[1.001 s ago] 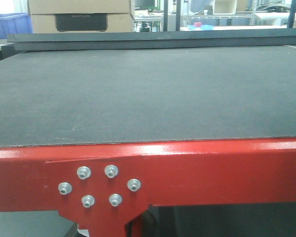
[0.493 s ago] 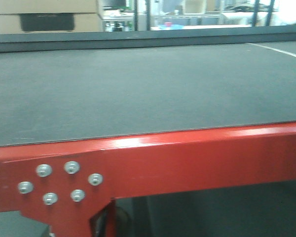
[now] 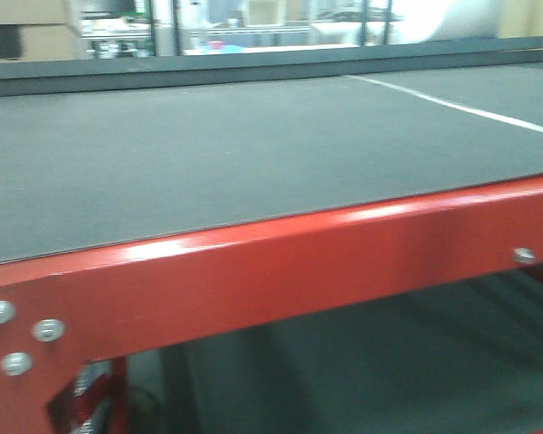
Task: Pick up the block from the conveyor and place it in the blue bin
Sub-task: 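Drive the base away from the conveyor holding both blocks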
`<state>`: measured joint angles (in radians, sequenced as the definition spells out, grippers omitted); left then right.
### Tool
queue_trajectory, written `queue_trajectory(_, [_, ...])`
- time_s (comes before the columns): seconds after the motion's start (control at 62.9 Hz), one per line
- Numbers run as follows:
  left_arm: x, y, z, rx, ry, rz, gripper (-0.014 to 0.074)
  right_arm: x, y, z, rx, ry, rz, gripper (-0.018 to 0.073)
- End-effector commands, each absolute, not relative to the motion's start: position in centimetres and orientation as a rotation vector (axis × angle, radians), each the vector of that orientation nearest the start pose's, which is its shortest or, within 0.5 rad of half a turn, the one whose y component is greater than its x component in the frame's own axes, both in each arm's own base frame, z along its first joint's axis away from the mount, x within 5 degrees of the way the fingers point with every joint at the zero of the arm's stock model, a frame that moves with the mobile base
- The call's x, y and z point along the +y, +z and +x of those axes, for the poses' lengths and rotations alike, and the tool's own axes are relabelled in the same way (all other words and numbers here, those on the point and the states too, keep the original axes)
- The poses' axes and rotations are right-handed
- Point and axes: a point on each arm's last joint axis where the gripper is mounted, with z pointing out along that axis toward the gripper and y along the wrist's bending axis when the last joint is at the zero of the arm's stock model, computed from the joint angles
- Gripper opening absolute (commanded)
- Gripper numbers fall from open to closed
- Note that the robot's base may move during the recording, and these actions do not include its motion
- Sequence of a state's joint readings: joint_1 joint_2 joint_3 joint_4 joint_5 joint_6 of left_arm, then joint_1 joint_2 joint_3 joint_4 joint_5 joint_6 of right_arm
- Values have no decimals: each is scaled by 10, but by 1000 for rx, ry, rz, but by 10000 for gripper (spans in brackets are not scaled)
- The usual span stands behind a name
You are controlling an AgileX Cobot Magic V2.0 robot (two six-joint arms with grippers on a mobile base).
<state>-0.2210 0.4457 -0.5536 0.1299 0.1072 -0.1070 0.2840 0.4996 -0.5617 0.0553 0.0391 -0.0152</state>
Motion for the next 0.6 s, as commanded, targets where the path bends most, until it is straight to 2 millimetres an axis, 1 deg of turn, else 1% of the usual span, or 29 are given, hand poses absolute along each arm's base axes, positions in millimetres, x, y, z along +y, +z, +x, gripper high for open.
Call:
queue_trajectory(0.0, [-20, 360, 91, 1451, -155, 174, -111, 30, 363, 100, 1431, 260, -185, -161])
queue_trajectory(0.588, [-20, 360, 91, 1451, -155, 174, -111, 30, 363, 100, 1431, 260, -185, -161])
